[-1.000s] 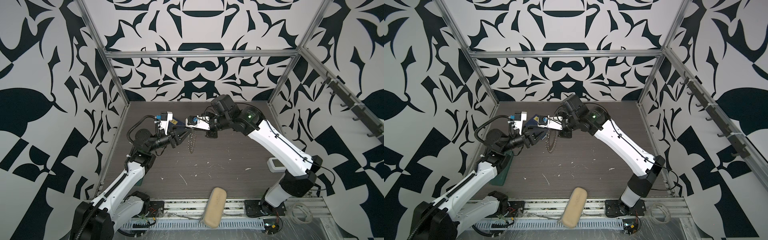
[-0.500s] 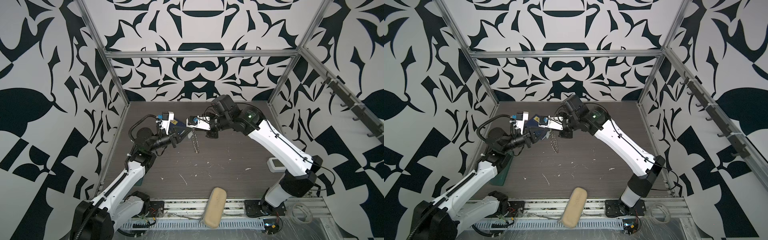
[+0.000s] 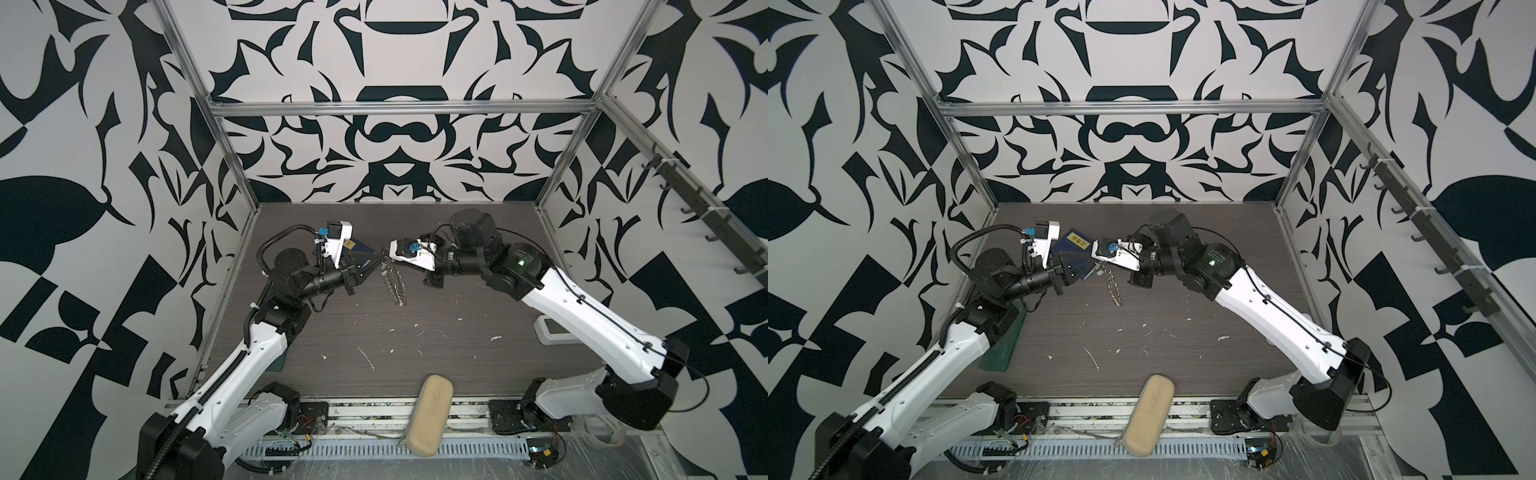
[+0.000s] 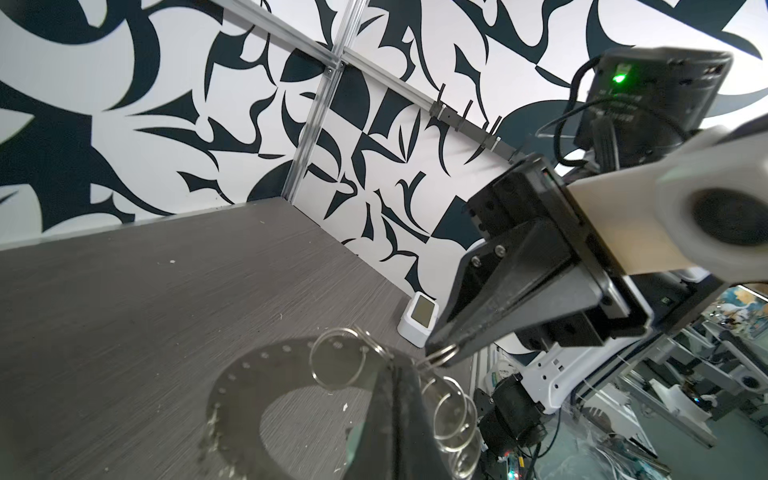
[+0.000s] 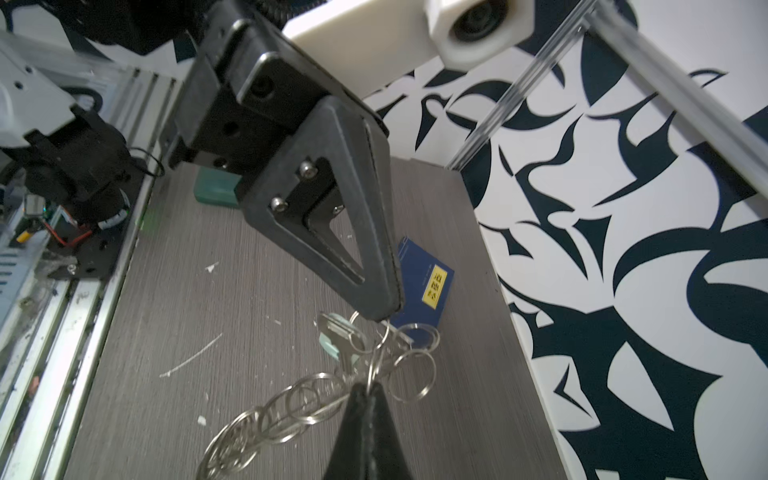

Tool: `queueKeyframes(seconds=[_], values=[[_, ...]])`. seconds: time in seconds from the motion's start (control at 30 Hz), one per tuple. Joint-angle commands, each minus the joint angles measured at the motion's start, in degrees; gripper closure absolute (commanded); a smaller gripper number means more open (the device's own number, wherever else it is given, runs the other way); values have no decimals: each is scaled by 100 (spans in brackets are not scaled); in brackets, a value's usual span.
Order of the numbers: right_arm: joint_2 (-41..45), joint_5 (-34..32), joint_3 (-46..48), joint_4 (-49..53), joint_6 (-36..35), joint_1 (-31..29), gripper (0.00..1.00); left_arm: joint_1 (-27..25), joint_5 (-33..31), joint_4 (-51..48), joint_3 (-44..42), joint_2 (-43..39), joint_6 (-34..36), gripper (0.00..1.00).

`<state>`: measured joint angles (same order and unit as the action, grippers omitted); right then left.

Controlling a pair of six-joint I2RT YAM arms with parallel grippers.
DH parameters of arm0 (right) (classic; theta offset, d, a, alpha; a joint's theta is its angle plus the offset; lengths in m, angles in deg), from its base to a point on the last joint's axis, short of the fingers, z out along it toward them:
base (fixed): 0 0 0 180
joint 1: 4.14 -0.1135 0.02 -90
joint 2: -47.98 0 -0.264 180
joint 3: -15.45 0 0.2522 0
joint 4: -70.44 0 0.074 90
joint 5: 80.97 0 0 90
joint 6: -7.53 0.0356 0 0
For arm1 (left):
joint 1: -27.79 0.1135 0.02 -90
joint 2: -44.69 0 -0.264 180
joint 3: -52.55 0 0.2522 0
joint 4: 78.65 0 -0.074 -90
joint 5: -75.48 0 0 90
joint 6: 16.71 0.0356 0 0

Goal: Remove the keys from the keyring

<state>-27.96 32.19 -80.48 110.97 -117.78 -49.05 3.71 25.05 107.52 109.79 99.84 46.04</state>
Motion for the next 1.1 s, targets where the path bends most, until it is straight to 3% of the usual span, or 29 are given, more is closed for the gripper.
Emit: queueKeyframes(seconds=[0.0,0.23,0.43,0.77,1.07], values=[[462,503,413,-1024,506,74,100,128,-673,-752,303,-212,689,100],[592,478,935,-1438,714,103,100,122,-154,-1702,1152,73,1019,100],[589,523,1027,-1561,892,112,100,-49,-234,-2035,1533,240,1172,100],[610,470,973,-1568,914,123,70,-291,-401,-2222,1613,270,1265,100],[642,211,913,-1669,1382,122,67,-291,-555,-2298,1639,318,1284,100]])
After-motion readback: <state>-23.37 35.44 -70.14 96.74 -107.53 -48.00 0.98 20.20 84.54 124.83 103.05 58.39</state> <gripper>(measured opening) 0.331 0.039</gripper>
